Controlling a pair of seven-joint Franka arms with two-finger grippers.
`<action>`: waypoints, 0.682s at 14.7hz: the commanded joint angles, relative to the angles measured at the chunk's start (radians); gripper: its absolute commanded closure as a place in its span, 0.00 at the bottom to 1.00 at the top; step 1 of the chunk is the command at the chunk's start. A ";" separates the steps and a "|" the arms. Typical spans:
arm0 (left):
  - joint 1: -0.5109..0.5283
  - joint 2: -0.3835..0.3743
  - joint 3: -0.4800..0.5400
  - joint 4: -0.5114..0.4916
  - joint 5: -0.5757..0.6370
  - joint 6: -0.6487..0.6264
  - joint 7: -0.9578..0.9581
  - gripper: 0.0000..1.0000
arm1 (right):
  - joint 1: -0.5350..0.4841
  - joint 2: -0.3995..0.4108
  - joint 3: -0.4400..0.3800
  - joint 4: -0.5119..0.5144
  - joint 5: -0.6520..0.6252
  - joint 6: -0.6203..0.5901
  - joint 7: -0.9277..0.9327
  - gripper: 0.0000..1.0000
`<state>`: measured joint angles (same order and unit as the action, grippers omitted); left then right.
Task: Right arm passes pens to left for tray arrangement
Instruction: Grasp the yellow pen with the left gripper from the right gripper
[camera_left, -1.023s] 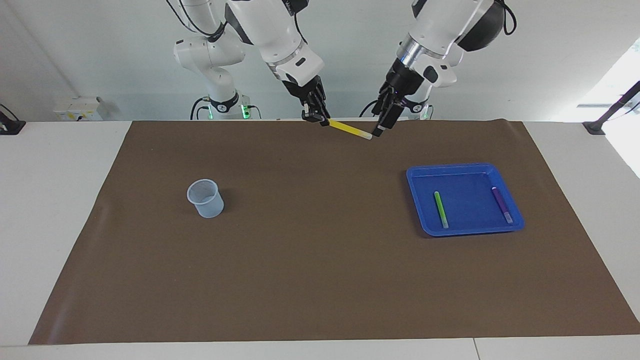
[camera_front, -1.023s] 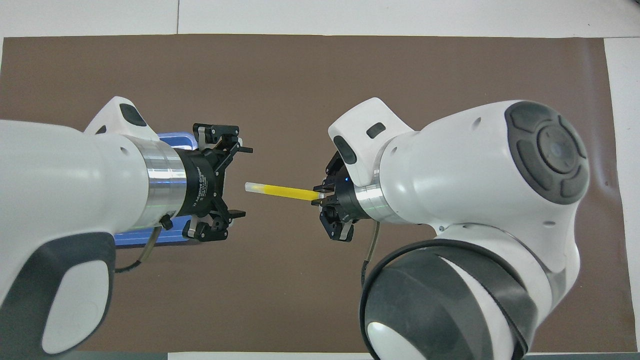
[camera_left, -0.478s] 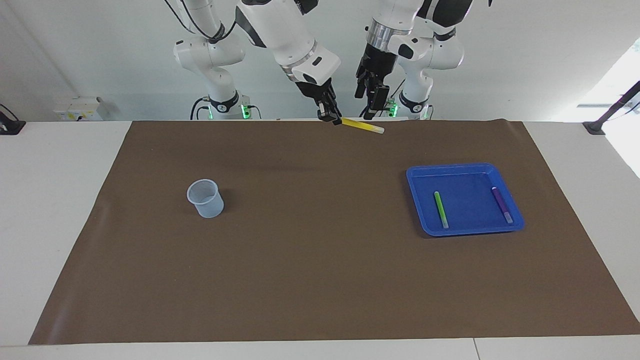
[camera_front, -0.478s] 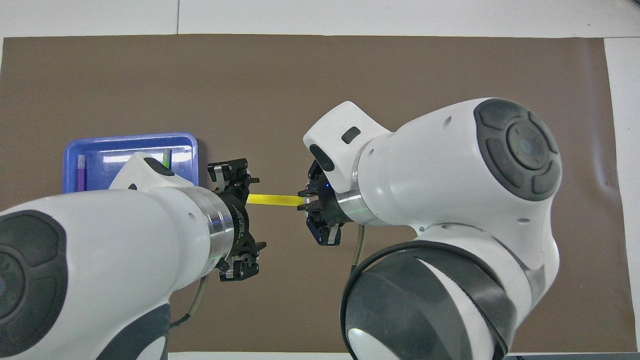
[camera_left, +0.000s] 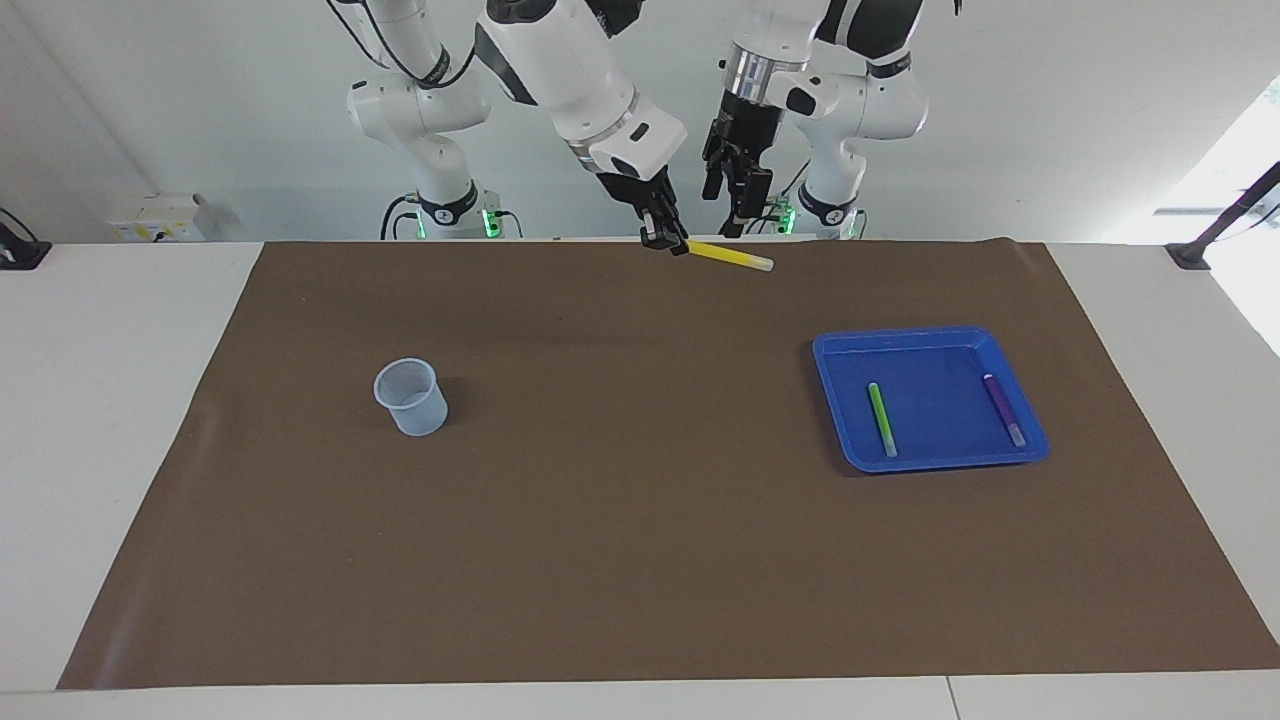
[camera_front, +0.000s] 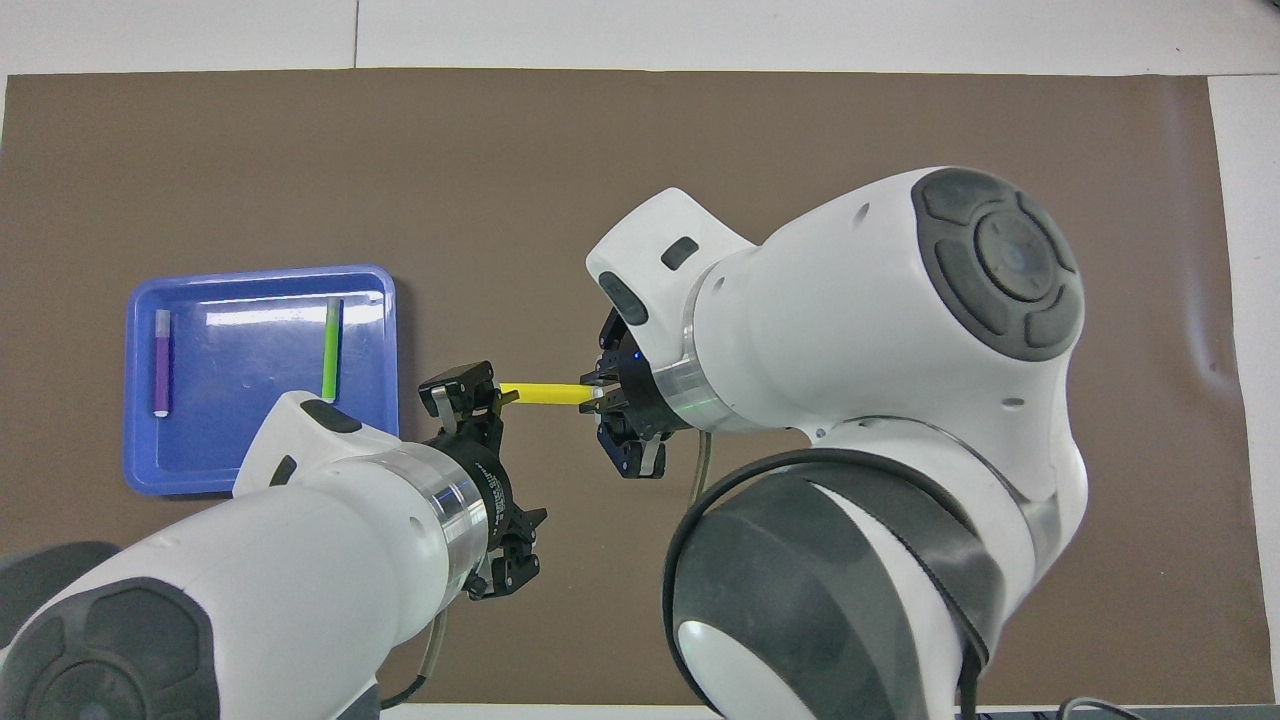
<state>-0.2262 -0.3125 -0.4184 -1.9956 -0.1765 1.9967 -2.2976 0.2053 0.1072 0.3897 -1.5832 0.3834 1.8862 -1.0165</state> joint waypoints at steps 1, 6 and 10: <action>0.039 -0.030 0.003 -0.077 0.017 0.121 -0.019 0.00 | -0.006 0.014 0.008 0.025 0.023 -0.022 -0.027 1.00; 0.045 -0.023 0.020 -0.106 0.017 0.217 0.007 0.00 | -0.006 0.014 0.006 0.025 0.023 -0.021 -0.024 1.00; 0.047 -0.011 0.020 -0.118 0.015 0.276 0.033 0.01 | -0.006 0.012 0.008 0.025 0.023 -0.021 -0.020 1.00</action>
<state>-0.1793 -0.3137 -0.4039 -2.0798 -0.1761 2.2232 -2.2879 0.2056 0.1072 0.3904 -1.5806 0.3834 1.8861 -1.0165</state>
